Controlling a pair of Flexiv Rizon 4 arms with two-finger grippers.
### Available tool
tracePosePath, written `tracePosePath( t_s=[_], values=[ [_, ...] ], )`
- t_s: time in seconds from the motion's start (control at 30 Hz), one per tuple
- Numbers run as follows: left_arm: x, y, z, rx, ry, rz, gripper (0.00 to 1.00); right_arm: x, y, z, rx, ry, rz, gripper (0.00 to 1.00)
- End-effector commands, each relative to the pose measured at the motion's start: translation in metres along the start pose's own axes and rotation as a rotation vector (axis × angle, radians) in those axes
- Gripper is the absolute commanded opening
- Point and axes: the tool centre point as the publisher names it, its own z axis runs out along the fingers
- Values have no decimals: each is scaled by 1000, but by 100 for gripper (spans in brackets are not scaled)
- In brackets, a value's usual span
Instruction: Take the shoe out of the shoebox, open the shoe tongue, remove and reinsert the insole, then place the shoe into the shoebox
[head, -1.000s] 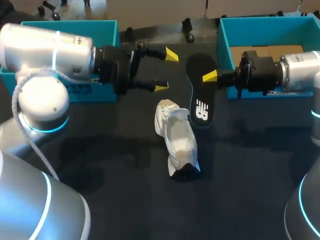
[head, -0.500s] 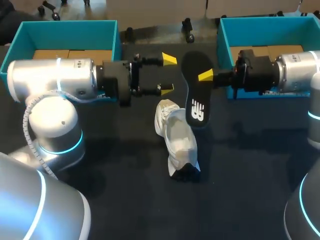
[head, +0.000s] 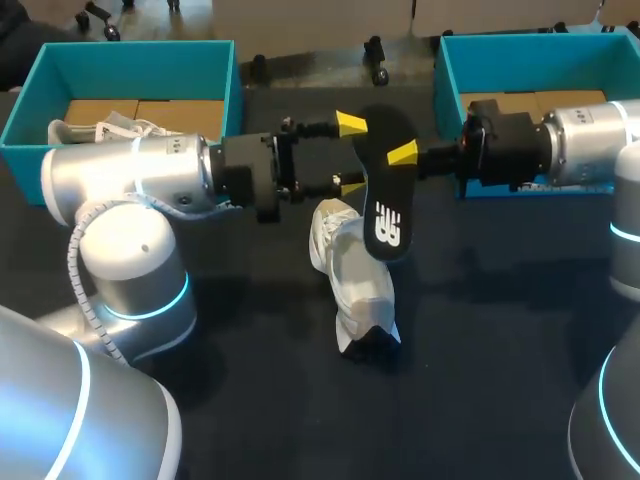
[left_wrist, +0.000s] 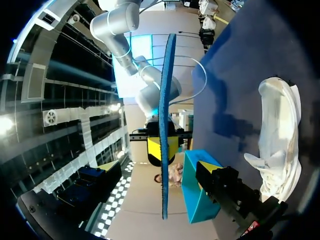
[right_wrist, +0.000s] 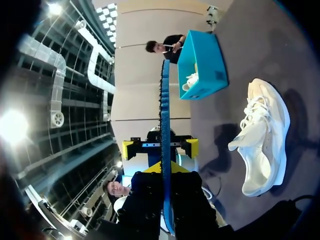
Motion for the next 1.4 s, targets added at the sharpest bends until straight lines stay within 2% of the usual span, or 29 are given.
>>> tracePosePath(
  t_s=[0.03,0.13,0.2,0.23,0.3,0.33,0.4,0.43,0.5,0.53,0.7,0.87,1.03,1.17,1.37,1.4],
  values=[
    [3,3,10,2,-5,5,100,-2,-2,7,3,1,4,0],
    [3,5,11,5,-3,8,100,-2,-4,12,11,8,9,0],
    [3,6,11,5,-5,9,96,-3,-4,13,14,8,10,0],
    [3,7,12,3,-6,7,85,-3,-6,14,15,9,10,0],
    [3,8,12,2,-6,6,82,-3,-6,15,15,11,10,0],
    [3,8,12,1,-6,5,69,-3,-7,15,16,13,9,0],
    [3,8,12,0,-4,6,65,-3,-7,16,17,14,9,0],
    [4,9,13,-1,-4,5,58,-3,-7,17,19,14,8,0],
    [4,9,13,-1,-3,3,56,-3,-7,18,21,16,7,0],
    [4,9,14,-1,-3,3,49,-2,-7,18,21,16,6,0],
    [5,9,16,2,0,-6,43,-2,-7,19,19,15,2,0],
    [7,7,16,-3,1,-11,27,-2,-6,21,20,17,-3,0],
    [9,7,15,-10,4,-19,19,-3,-7,21,15,16,-2,0],
    [10,7,15,-11,5,-22,0,-3,-7,21,15,16,-2,0],
    [11,6,14,-7,10,-32,0,-3,-6,21,19,14,-5,0],
    [12,6,14,-6,15,-38,0,-3,-6,21,21,11,-8,14]
  ],
)
